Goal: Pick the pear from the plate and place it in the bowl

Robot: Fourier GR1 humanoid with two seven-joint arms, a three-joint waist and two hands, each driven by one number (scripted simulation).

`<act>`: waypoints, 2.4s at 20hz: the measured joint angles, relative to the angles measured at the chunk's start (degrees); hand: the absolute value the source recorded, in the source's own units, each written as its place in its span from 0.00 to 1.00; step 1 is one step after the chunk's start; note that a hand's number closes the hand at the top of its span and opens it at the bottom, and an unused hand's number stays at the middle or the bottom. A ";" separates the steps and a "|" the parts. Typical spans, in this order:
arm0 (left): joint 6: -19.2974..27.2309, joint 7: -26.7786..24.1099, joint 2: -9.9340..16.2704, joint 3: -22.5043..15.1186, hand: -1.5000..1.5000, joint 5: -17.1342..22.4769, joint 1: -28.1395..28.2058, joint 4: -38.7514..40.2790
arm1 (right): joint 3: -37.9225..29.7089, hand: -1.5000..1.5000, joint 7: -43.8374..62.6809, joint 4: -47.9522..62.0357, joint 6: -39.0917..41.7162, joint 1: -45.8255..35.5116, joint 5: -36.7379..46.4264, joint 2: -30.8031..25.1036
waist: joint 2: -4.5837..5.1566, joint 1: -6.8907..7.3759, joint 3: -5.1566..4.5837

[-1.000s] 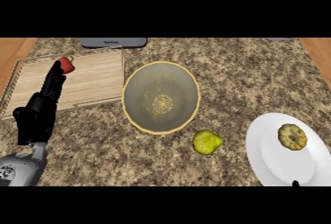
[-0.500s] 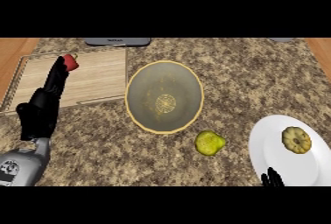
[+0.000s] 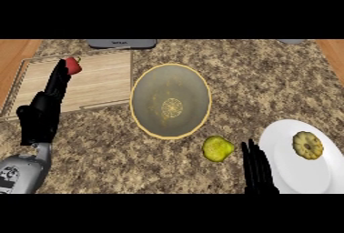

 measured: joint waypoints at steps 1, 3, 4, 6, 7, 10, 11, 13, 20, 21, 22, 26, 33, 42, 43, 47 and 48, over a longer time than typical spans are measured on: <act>0.51 1.10 -0.35 -0.54 0.50 -0.73 0.05 -1.08 | 0.42 0.00 3.20 0.76 1.10 -1.79 0.71 0.00 | -0.07 -0.02 0.01; 0.08 1.06 -0.68 -0.20 0.50 -0.93 0.18 -1.10 | 0.81 0.00 8.71 2.14 3.66 -5.99 1.57 0.01 | -0.13 -0.15 0.05; -0.31 0.63 -0.82 0.03 0.50 -0.87 0.79 -1.13 | 1.32 0.00 11.37 3.77 3.85 -8.26 1.75 0.01 | -0.16 -0.17 0.05; -0.89 0.67 -1.10 0.73 0.50 -1.28 1.57 -1.82 | 1.54 0.00 15.00 5.79 4.94 -11.89 1.54 0.01 | -0.21 -0.27 0.07; -0.97 0.81 -1.67 0.89 0.50 -1.91 1.04 -1.35 | 0.99 0.00 15.05 7.38 4.54 -13.13 0.94 0.01 | -0.24 -0.36 0.07; -2.31 0.27 -2.58 2.19 0.50 -2.59 0.94 -0.41 | 0.21 0.00 16.18 10.93 3.51 -16.50 -0.12 0.01 | -0.26 -0.50 0.08; -2.27 0.43 -3.24 2.37 0.50 -3.37 0.93 -0.51 | -0.13 0.00 16.18 11.72 3.42 -17.19 -0.53 0.01 | -0.27 -0.54 0.09; -3.18 -0.80 -4.20 3.40 0.50 -3.85 0.45 1.11 | -0.51 0.00 15.87 13.74 2.58 -18.32 -1.41 0.01 | -0.28 -0.61 0.10; -4.96 -0.24 -6.18 5.23 0.50 -5.79 1.33 -0.07 | -1.69 0.00 15.15 23.66 -1.52 -25.63 -5.41 -0.19 | -0.38 -0.59 0.00; -5.52 -0.07 -6.16 5.78 0.50 -5.80 1.37 -0.31 | -2.05 1.00 14.76 24.58 -2.14 -25.99 -5.77 -0.21 | -0.50 -0.62 -0.08; -5.43 -0.16 -6.60 5.65 0.50 -6.31 1.70 -0.54 | -2.52 1.00 14.66 24.72 -1.08 -26.68 -5.87 -0.39 | -0.57 -0.63 -0.11; -6.49 -0.45 -6.80 6.85 0.50 -6.26 1.67 -0.51 | -2.57 1.00 13.75 27.35 -1.55 -28.50 -4.09 -0.38 | -0.88 -0.68 -0.31; -7.44 1.43 -7.42 7.87 0.50 -7.52 0.28 -1.25 | -3.46 1.00 10.83 30.55 -4.34 -30.79 -3.99 -0.84 | -1.13 -0.75 -0.50; -8.22 1.77 -9.12 7.52 0.50 -8.82 -0.33 -1.38 | 7.42 1.00 11.78 26.98 -2.17 -29.74 1.23 -2.55 | -1.22 -0.13 -1.03; -8.45 1.77 -9.28 7.10 0.50 -8.85 -0.79 -1.33 | 10.62 1.00 11.69 26.29 0.13 -30.03 1.15 -3.30 | -1.18 0.66 -1.26; -9.48 1.54 -9.76 5.78 0.50 -8.68 -2.13 -1.41 | 22.43 1.00 11.05 23.20 8.02 -29.75 -0.87 -4.38 | -0.56 4.22 -1.47; -9.63 1.52 -9.87 5.55 0.50 -8.67 -2.22 -1.32 | 25.31 1.00 11.47 22.30 9.00 -29.41 -2.58 -3.69 | -0.31 4.76 -1.18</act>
